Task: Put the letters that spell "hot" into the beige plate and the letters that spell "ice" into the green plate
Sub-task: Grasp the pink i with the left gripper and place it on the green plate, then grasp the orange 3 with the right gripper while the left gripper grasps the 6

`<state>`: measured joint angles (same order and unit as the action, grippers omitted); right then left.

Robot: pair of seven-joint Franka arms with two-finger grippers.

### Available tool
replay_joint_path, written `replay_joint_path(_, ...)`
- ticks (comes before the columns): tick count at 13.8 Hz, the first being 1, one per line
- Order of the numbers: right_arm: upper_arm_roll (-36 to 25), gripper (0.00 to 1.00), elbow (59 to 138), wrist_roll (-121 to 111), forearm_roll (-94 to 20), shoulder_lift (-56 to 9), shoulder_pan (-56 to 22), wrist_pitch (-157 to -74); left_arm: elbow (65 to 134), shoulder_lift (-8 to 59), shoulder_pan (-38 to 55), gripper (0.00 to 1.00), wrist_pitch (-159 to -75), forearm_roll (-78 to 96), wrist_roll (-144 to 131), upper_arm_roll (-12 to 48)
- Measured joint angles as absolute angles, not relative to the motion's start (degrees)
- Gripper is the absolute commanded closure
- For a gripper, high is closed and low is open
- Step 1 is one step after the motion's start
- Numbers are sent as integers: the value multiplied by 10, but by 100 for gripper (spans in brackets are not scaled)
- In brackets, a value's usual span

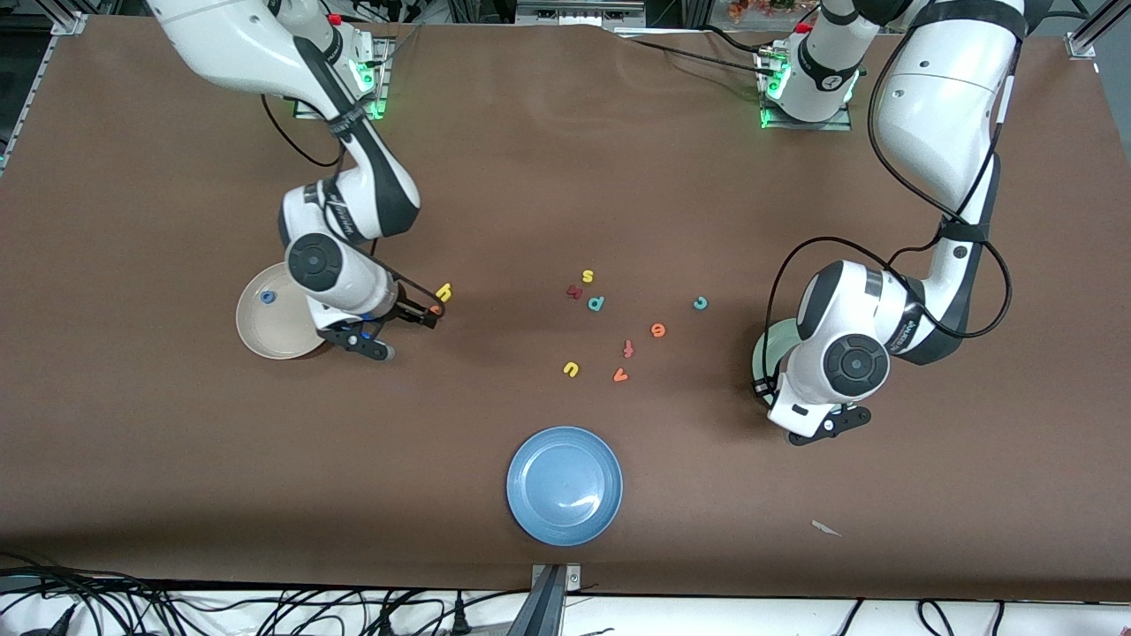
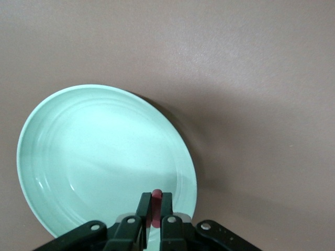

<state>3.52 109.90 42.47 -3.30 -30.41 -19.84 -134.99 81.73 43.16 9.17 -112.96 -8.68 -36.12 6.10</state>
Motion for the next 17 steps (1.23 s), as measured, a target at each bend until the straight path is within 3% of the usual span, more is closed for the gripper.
replay_joint_path(4,34,27,1099,431,-33,-331,-205,-1377,819,431,93,0,-1130,-87,-343,67)
replay_joint_path(11,35,27,1099,431,-33,-338,-214,-1385,821,431,107,0,-1110,-87,-271,183)
replay_joint_path(13,35,44,1099,431,-33,-338,-218,-1385,826,431,107,0,-1112,-75,-209,190)
replay_joint_path(17,35,55,1099,431,-33,-339,-218,-1388,904,431,104,9,-1219,-66,-181,205)
